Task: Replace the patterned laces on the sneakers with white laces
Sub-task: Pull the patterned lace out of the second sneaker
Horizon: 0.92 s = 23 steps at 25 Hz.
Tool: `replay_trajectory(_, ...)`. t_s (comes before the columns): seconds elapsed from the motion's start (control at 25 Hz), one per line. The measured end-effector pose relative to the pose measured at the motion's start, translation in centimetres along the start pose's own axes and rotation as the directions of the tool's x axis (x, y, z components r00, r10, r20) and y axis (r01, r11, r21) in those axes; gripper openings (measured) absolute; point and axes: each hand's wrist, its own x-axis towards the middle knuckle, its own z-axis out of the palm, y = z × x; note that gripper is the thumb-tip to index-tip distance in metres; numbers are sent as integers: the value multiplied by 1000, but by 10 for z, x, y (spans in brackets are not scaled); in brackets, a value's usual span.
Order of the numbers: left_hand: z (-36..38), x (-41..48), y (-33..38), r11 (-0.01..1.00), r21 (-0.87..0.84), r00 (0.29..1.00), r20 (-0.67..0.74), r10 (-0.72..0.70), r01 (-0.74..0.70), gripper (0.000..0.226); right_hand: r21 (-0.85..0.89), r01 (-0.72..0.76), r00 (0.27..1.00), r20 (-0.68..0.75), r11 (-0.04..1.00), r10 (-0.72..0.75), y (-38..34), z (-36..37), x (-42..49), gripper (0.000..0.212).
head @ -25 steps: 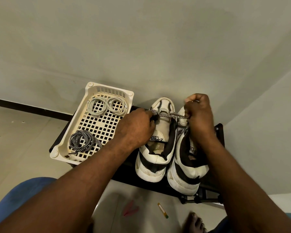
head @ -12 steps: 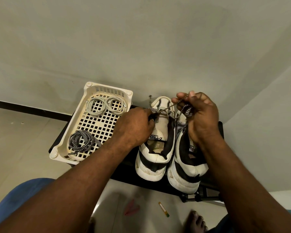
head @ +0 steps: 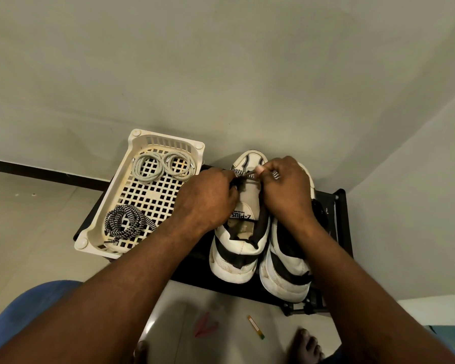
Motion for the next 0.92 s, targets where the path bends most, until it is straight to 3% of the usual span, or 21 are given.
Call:
replay_trajectory(0.08,0,0,2,1000,-4,1000,-1,0,0,27,266,-123,983,-102,956,155,5,-5,3,21)
replay_trajectory(0.16,2,1,3,1000,2,1000,-6,2,-2,27,320,-138,967,-162,937,197,5,-5,1,27)
replay_trajectory(0.24,3,2,4,1000,-3,1000,-1,-5,5,26,311,-79,972,-186,947,142,3,-4,-3,30)
replay_trajectory(0.32,2,3,3,1000,-16,1000,3,-20,20,28,249,43,983,-181,968,2,4,-1,-4,20)
replay_trajectory(0.44,6,5,1,992,-91,994,63,-86,92,31,-19,125,990,-62,992,-126,9,5,-5,7)
replay_trajectory(0.56,6,7,1,947,-263,977,149,-151,186,32,-118,167,985,55,979,-162,11,7,-5,13)
replay_trajectory(0.64,5,6,1,938,-302,981,136,-136,172,38,-215,201,977,119,956,-178,11,8,-5,22)
replay_trajectory(0.92,6,5,4,981,-164,992,92,-89,103,41,-335,137,987,129,932,-99,7,10,-4,17)
